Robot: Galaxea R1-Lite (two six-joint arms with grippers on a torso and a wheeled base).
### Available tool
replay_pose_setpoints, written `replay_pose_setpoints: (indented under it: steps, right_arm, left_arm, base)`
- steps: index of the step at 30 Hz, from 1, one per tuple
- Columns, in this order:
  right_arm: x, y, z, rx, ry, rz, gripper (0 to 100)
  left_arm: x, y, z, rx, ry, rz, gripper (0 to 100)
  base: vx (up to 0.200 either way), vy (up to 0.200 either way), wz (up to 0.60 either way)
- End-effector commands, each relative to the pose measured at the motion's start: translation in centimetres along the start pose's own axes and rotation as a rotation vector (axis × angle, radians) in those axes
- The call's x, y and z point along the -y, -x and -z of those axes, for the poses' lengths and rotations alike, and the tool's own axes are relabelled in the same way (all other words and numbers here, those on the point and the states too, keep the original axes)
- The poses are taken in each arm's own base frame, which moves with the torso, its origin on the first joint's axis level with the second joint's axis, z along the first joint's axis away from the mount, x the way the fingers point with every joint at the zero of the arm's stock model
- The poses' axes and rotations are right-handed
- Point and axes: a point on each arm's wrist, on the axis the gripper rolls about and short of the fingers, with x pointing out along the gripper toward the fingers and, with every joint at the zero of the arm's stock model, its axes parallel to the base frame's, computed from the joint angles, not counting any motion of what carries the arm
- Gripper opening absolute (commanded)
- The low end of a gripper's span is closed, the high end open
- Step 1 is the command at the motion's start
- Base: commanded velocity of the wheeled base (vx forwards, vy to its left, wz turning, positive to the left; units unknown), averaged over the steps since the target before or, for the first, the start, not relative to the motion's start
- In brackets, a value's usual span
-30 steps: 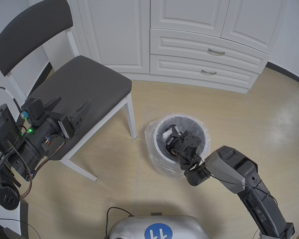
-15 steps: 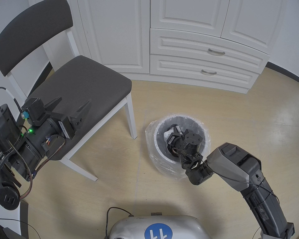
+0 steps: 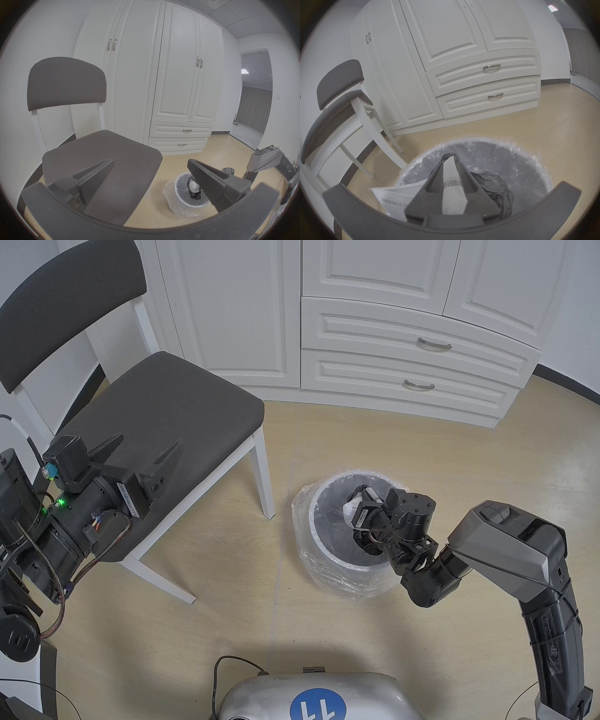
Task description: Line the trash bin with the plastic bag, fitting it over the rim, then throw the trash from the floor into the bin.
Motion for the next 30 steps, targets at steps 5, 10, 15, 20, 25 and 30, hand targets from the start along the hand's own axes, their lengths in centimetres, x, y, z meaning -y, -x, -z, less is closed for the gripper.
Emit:
replay_pose_setpoints:
  steps: [5,10,15,20,25,30]
  right_arm:
    - [-0.3,0.1,-0.8,0.023,-0.014,-0.010,0]
    - [-0.5,0.1,-0.3,0.014,-0.016,-0.016,0]
    - [-0.9,0.2,-0.1,0.010,-0.033,-0.025,0]
    - [-1.0,0.3,0.1,0.003,-0.048,-0.028,0]
    - [-0.9,0.2,0.7,-0.010,-0.044,-0.024,100]
    - [-0.5,0.1,0.6,-0.011,-0.045,-0.035,100]
  left_arm:
    - [0.0,0.0,0.0,0.001,0.000,0.000,100]
    - [0.0,0.0,0.0,0.001,0.000,0.000,100]
    - [0.0,0.0,0.0,0.000,0.000,0.000,100]
    - [0.0,0.0,0.0,0.001,0.000,0.000,100]
    - [0.0,0.0,0.0,0.001,0.000,0.000,100]
    - [0.0,0.0,0.0,0.001,0.000,0.000,100]
  base:
    - [0.000,0.000,0.00]
    - [0.000,0.000,0.00]
    - [0.000,0.000,0.00]
    - [0.000,0.000,0.00]
    - [0.000,0.000,0.00]
    - [0.000,0.000,0.00]
